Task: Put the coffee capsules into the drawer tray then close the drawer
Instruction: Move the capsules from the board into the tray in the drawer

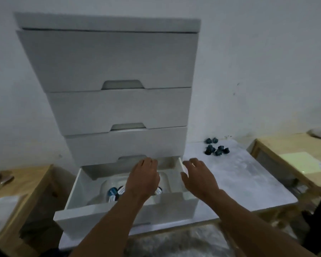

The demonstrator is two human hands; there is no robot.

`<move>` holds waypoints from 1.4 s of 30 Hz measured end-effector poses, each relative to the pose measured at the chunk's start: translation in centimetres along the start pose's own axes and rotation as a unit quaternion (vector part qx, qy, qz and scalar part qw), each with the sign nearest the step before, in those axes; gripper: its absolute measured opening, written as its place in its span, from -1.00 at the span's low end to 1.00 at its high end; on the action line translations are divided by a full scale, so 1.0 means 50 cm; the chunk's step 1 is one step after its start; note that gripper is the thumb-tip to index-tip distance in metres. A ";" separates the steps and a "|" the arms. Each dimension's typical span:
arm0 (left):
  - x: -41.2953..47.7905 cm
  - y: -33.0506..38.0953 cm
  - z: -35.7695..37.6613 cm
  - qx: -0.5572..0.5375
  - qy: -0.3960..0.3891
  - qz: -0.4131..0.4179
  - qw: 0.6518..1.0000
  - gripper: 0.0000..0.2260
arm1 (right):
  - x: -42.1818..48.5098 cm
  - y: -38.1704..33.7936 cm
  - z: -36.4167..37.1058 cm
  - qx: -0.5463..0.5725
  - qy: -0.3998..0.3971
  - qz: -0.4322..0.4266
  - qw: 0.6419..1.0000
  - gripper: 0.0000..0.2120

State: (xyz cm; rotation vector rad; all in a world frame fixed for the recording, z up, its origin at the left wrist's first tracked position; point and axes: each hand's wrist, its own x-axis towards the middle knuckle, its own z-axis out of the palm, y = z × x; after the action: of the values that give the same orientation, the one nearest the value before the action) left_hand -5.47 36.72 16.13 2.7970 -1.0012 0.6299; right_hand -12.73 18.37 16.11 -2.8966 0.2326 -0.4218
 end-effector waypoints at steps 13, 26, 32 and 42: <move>0.167 0.270 -0.016 -0.032 0.050 0.058 0.997 -0.70 | -0.015 0.233 -0.117 -0.016 0.042 0.052 0.998 -0.61; 0.367 0.556 0.120 -0.075 0.021 -0.029 0.997 -0.74 | 0.071 0.607 -0.161 0.014 -0.001 0.003 1.000 -0.59; 0.431 0.598 0.186 -0.094 -0.022 -0.070 0.993 -0.79 | 0.134 0.703 -0.128 0.038 -0.032 -0.009 0.999 -0.58; 0.580 0.570 0.366 -0.114 -0.074 -0.092 0.986 -0.77 | 0.311 0.797 0.011 0.053 -0.077 0.001 0.996 -0.62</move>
State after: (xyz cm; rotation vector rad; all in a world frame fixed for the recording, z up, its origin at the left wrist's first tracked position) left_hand 3.23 -6.64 10.43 2.7199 -0.7690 0.2689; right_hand -2.86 -22.92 10.81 -2.8069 0.1838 -0.2029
